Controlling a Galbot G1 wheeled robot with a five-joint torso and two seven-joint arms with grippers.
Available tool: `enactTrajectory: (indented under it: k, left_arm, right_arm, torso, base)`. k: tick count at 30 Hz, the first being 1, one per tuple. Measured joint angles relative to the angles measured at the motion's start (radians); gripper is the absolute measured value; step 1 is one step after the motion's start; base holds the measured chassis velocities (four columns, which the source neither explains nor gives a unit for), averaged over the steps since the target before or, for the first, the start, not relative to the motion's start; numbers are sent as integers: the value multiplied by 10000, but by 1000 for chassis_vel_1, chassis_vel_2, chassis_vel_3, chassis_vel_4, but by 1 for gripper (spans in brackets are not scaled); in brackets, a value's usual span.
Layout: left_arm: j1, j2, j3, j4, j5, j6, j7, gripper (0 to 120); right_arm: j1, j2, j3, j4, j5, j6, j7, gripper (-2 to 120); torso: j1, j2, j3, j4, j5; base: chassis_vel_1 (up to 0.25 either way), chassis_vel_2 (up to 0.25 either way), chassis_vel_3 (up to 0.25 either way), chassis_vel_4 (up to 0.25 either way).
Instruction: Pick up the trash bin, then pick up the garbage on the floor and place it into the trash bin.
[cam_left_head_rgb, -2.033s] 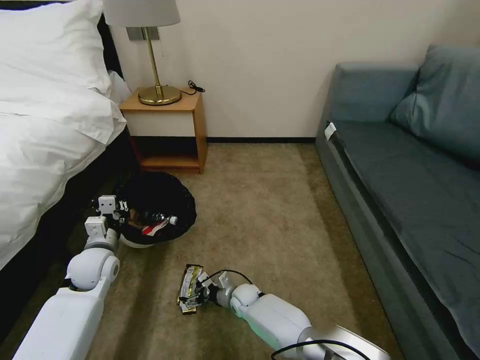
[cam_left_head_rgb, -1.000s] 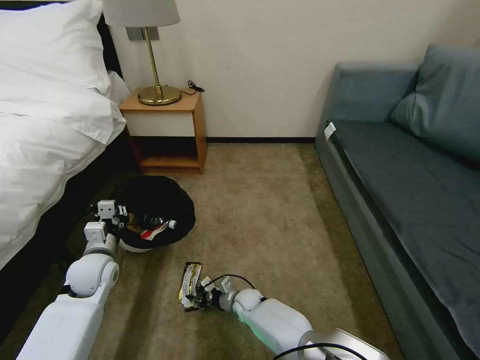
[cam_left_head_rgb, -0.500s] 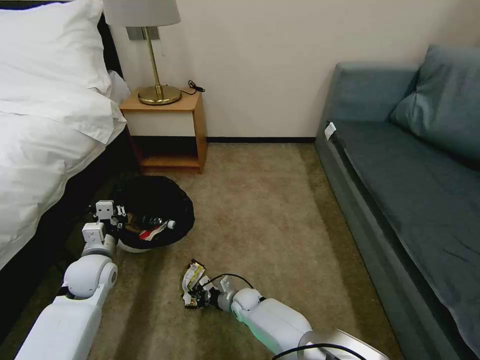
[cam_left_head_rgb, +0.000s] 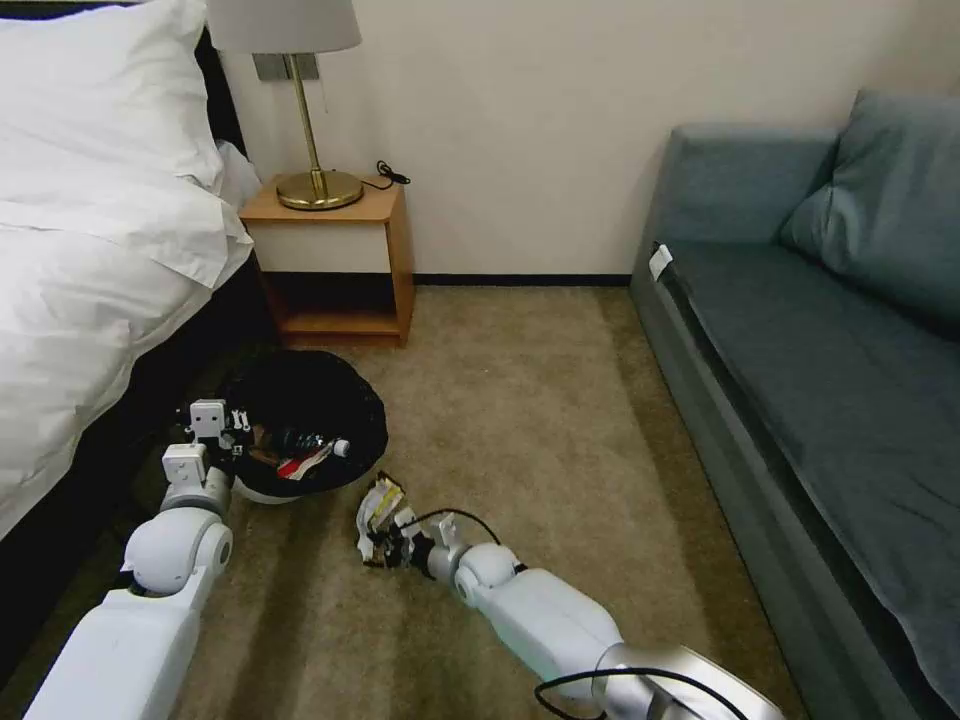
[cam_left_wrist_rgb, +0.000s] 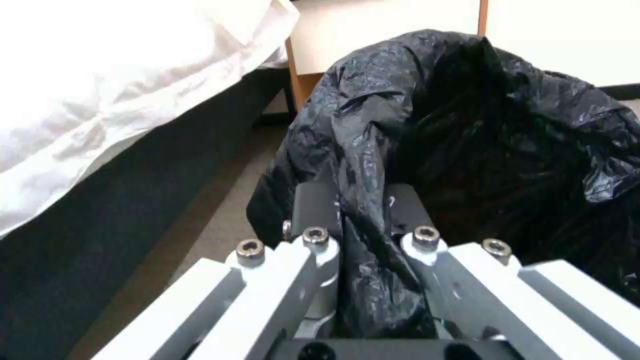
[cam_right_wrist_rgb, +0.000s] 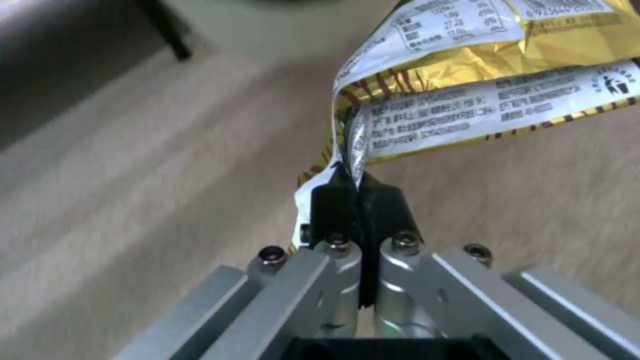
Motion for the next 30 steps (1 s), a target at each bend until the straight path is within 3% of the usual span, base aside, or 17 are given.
enactTrajectory:
  k: [23, 30]
  left_arm:
    - [-128, 221, 25, 66, -15, -63, 60, 5]
    - [-179, 300, 22, 211, -21, -126, 149, 5]
  right_arm:
    - [1163, -461, 2575, -119, -598, -242, 664, 0]
    - [1102, -1185, 3086, 1540, -383, -368, 922, 0]
  torso:
    - [0, -1, 1, -1, 0]
    - [1, -1, 0, -1, 2]
  base:
    - [0, 0, 0, 0]
    - [0, 0, 0, 0]
